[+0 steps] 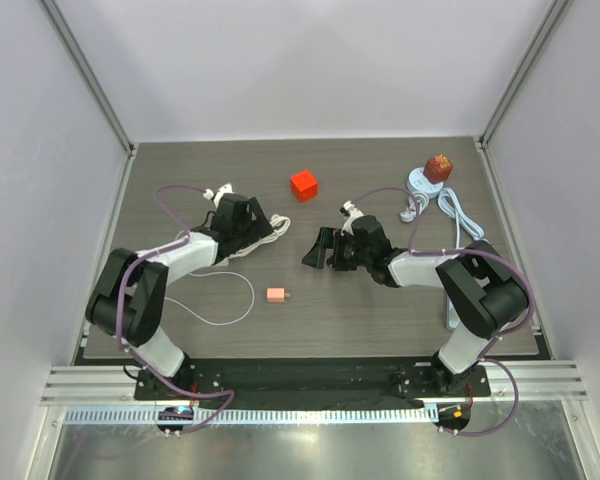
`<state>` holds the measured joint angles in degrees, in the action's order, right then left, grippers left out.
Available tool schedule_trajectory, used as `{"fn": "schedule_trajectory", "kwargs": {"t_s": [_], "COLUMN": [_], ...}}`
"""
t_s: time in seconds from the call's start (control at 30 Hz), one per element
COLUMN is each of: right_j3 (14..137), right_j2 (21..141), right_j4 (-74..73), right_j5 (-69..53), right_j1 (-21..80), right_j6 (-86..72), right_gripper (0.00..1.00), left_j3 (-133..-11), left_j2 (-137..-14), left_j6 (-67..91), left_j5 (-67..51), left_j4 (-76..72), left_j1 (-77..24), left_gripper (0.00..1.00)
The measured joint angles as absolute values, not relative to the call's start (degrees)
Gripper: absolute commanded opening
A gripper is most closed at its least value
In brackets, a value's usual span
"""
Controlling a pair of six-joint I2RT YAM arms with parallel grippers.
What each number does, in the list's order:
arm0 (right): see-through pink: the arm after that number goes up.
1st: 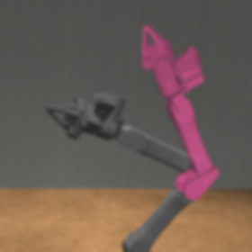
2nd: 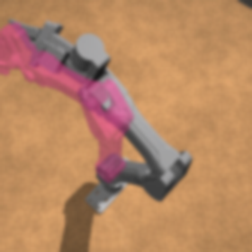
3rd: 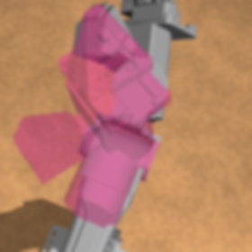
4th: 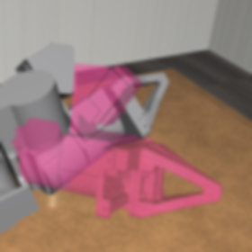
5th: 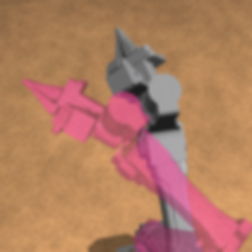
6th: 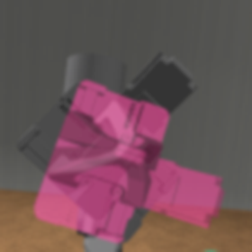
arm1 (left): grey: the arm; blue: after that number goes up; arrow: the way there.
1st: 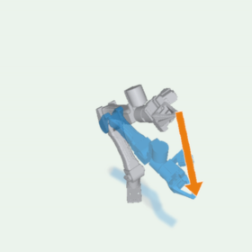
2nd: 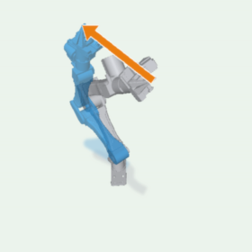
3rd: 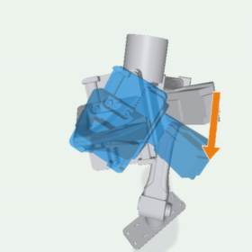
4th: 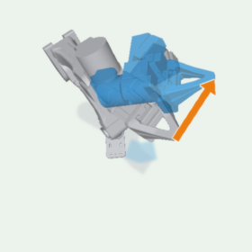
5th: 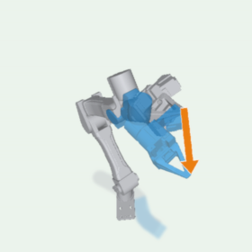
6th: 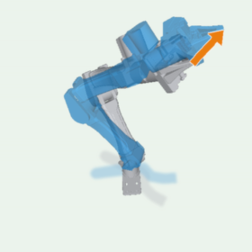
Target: Pull the plug off the socket
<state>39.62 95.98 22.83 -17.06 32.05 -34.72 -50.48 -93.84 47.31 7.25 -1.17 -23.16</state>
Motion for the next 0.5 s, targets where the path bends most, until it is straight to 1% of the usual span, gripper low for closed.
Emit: {"fn": "schedule_trajectory", "kwargs": {"t_s": [0.17,0.27,0.37,0.5], "right_j3": [39.8,40.4,41.2,44.6], "right_j2": [95.2,95.0,94.7,96.4], "right_j4": [21.1,19.9,19.6,25.3], "right_j5": [-14.5,-12.5,-9.8,-8.0], "right_j1": [32.0,32.0,32.0,32.3], "right_j6": [-33.7,-34.3,-36.2,-39.4], "right_gripper": [0.96,0.96,0.97,0.97], "left_j3": [-51.0,-54.5,-59.6,-60.6], "left_j2": [-84.6,-76.6,-68.3,-57.5], "left_j6": [44.8,43.0,41.4,40.1], "left_j5": [7.2,8.0,10.2,13.5], "left_j4": [9.8,16.8,22.7,27.4], "left_j1": [-23.1,-23.1,-23.1,-23.1], "left_gripper": [0.88,0.89,0.87,0.78]}}
